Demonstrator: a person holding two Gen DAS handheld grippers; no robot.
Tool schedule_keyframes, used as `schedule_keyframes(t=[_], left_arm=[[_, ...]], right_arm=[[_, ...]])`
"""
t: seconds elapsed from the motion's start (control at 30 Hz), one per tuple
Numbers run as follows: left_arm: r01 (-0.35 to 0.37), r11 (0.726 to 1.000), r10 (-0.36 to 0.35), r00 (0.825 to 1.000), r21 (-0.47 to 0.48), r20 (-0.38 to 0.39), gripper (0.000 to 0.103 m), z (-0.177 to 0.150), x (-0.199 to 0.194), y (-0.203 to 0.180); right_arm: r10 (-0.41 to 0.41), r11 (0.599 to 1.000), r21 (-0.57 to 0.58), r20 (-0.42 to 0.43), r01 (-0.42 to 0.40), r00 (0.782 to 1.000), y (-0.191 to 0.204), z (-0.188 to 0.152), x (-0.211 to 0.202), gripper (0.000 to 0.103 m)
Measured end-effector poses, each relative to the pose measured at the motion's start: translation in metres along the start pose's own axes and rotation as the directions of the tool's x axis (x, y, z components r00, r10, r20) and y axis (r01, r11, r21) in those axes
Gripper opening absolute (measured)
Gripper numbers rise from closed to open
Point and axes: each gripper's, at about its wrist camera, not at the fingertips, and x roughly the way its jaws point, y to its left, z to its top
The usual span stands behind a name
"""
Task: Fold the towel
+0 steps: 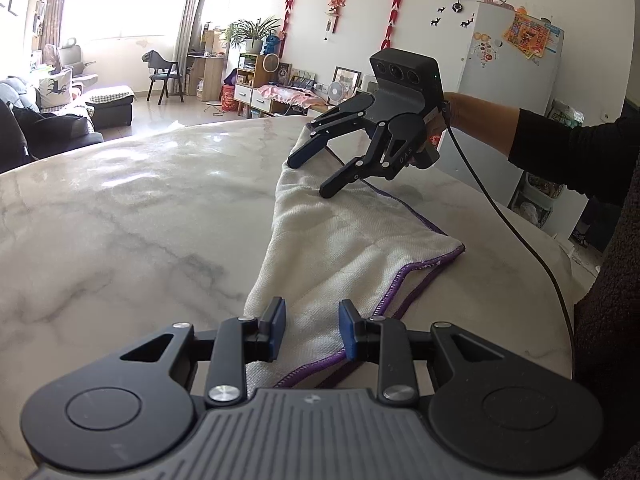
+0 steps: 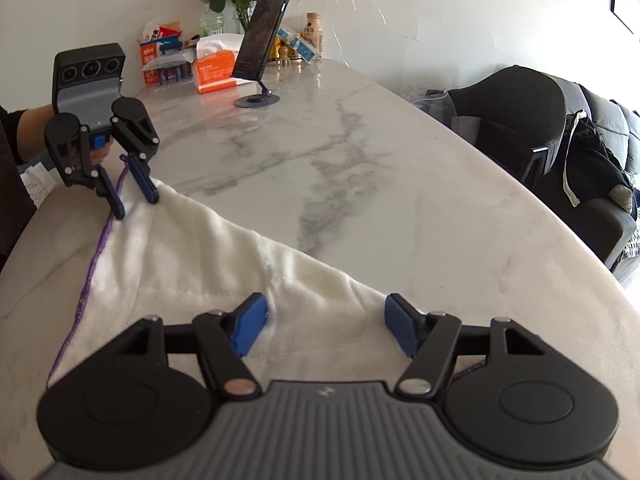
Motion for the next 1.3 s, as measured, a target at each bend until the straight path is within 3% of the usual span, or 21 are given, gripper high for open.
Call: schedule_keyframes(t=[0.27, 0.4, 0.63, 0.77, 0.9, 1.17, 1.3], left_arm=[[-0.030, 0.999, 0.030, 0.999, 0.025, -0.011, 0.030, -0.001, -0.002, -0.012], [-0.036, 0.998, 0.039, 0.998, 0.058, -0.050, 0.032, 0.006, -0.005, -0.016], [0.048, 0.990, -0.044, 0.998, 0.129, -0.040, 0.032, 0.030, 0.005, -0.036], [0.143, 0.975, -0.137, 0.989, 0.170, -0.047, 0.032, 0.037, 0.023, -0.052], [0.213, 0.958, -0.192, 0.974, 0.192, -0.122, 0.033, 0.027, 0.045, -0.065], [0.243, 0.949, -0.220, 0.967, 0.199, -0.129, 0.033, 0.014, 0.041, -0.079], [0.227, 0.955, -0.205, 0.970, 0.190, -0.127, 0.034, 0.014, 0.043, -0.083]], right_arm=[[-0.107, 0.992, 0.073, 0.006, 0.106, 0.994, -0.023, -0.022, -0.027, 0.074], [-0.168, 0.975, 0.155, 0.035, 0.160, 0.985, -0.029, -0.027, -0.046, 0.081], [-0.267, 0.925, 0.289, 0.037, 0.245, 0.963, -0.038, -0.020, -0.063, 0.084], [-0.300, 0.897, 0.330, -0.037, 0.295, 0.953, -0.041, -0.018, -0.057, 0.087], [-0.304, 0.873, 0.386, -0.052, 0.300, 0.951, -0.047, -0.019, -0.054, 0.087], [-0.290, 0.819, 0.500, -0.062, 0.281, 0.955, -0.058, -0.023, -0.052, 0.085], [-0.257, 0.818, 0.516, -0.068, 0.254, 0.964, -0.057, -0.020, -0.042, 0.069]])
